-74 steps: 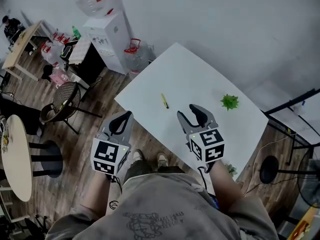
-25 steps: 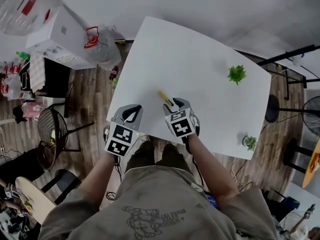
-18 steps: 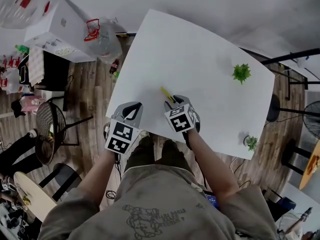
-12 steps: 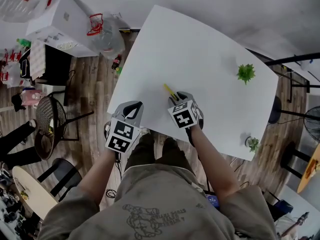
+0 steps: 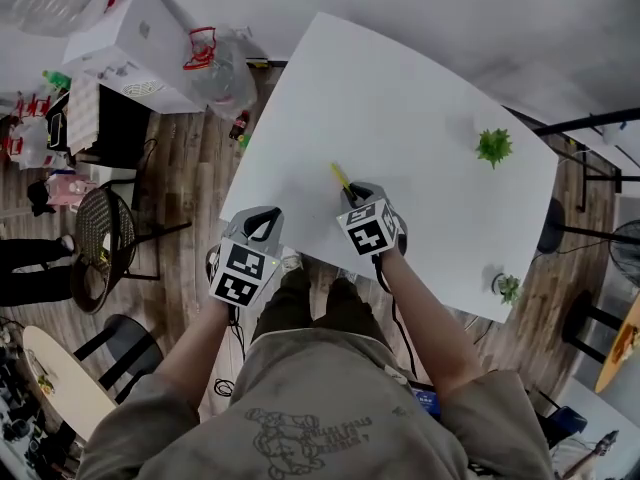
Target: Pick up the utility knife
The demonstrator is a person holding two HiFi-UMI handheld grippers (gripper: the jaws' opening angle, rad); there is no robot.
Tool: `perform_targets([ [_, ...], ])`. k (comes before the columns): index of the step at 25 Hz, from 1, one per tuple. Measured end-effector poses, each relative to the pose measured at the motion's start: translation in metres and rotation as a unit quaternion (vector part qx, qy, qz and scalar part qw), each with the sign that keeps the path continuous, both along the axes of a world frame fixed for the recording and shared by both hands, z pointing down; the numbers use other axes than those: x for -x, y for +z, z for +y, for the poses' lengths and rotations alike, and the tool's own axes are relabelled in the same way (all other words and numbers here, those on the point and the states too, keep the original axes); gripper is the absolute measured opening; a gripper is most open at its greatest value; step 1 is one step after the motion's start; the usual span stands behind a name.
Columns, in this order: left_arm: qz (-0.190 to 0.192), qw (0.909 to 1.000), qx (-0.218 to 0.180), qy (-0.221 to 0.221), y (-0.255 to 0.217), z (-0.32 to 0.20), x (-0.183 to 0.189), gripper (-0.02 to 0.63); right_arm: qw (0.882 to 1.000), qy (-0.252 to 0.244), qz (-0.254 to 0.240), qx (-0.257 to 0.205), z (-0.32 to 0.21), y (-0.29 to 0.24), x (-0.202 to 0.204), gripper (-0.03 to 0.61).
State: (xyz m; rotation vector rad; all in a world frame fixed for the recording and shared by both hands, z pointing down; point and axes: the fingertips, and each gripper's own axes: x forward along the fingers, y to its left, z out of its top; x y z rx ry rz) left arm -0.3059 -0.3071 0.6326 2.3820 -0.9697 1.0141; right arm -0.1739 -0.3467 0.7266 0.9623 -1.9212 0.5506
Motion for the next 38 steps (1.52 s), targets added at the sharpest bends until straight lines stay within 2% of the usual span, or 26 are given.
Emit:
perform_targets([
  [5,0.000,0.9993,-0.036,-0.005,-0.022,-0.014,0.002,0.001,0.999,0.011,-0.023,-0.039,-0.011,-0.036,-0.005,0.086],
  [9,0.003,0.9968,-0.078,-0.017,-0.057,-0.033,0.008,0.001,0.995,0.022,-0.052,-0.079,-0.025,-0.089,-0.007,0.086],
  [13,0.018,0.9917,-0.125,-0.025,-0.105,-0.048,0.009,0.001,0.987,0.025,-0.079,-0.140,-0.037,-0.157,-0.011,0.084],
  [15,0.011,0.9874,-0.157,-0.017,-0.134,-0.052,0.008,0.001,0.980,0.030,-0.102,-0.171,-0.039,-0.193,-0.010,0.084],
  [18,0.012,0.9767,-0.214,-0.008,-0.186,-0.053,0.004,0.001,0.967,0.031,-0.135,-0.212,-0.036,-0.247,-0.009,0.084],
  [24,0.060,0.9556,-0.288,-0.001,-0.270,-0.046,-0.012,0.001,0.931,0.048,-0.219,-0.287,-0.012,-0.354,-0.020,0.086],
  [29,0.082,0.9412,-0.328,-0.001,-0.315,-0.040,-0.014,0.001,0.897,0.047,-0.244,-0.365,0.013,-0.431,-0.036,0.086],
  [33,0.119,0.9280,-0.353,0.011,-0.355,-0.032,-0.024,0.001,0.873,0.048,-0.249,-0.416,0.031,-0.477,-0.056,0.085],
  [35,0.129,0.9271,-0.352,0.014,-0.366,-0.028,-0.027,0.001,0.865,0.053,-0.246,-0.434,0.041,-0.492,-0.066,0.085],
  [38,0.136,0.9230,-0.359,0.021,-0.375,-0.023,-0.031,0.001,0.862,0.056,-0.233,-0.447,0.055,-0.501,-0.078,0.084],
])
